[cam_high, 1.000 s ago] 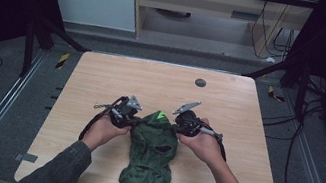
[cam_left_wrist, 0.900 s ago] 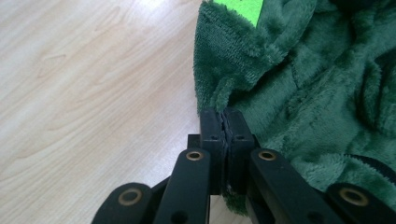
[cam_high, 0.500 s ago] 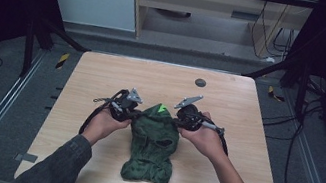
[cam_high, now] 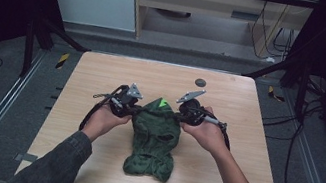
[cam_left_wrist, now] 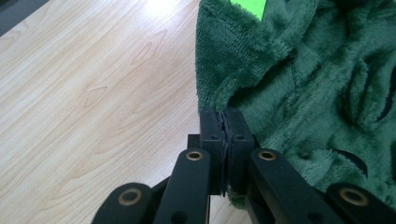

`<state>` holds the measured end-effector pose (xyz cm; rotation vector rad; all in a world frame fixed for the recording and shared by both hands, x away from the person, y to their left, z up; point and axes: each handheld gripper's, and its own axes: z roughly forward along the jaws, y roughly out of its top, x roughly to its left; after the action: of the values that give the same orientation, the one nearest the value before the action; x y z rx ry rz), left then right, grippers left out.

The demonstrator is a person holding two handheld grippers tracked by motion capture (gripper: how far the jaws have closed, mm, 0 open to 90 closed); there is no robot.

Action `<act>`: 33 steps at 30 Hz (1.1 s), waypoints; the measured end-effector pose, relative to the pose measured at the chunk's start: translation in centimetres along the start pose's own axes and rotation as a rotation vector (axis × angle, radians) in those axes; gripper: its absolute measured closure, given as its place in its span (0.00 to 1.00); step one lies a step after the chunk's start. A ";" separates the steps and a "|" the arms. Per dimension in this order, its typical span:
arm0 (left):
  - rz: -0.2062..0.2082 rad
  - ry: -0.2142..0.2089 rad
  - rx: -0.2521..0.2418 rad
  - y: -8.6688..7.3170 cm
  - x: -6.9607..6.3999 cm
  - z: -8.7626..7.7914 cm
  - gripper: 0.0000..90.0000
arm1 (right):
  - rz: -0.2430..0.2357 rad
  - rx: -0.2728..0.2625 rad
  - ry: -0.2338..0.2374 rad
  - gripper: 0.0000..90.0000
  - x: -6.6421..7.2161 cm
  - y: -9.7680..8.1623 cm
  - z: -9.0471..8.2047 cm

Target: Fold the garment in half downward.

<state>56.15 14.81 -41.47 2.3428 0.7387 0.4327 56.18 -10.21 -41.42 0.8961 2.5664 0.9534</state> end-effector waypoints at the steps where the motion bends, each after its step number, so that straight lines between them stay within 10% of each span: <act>1: 0.001 0.001 0.002 0.0 0.0 -0.1 0.98 | -0.003 0.001 -0.002 0.96 0.0 0.0 0.0; 33: 0.047 0.017 0.012 1.3 0.4 -1.1 0.98 | -0.059 0.008 -0.019 0.95 -0.5 1.8 -1.3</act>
<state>56.47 14.79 -39.73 2.3740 0.6975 0.4708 56.80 -10.10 -39.22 0.8227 2.5675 0.9150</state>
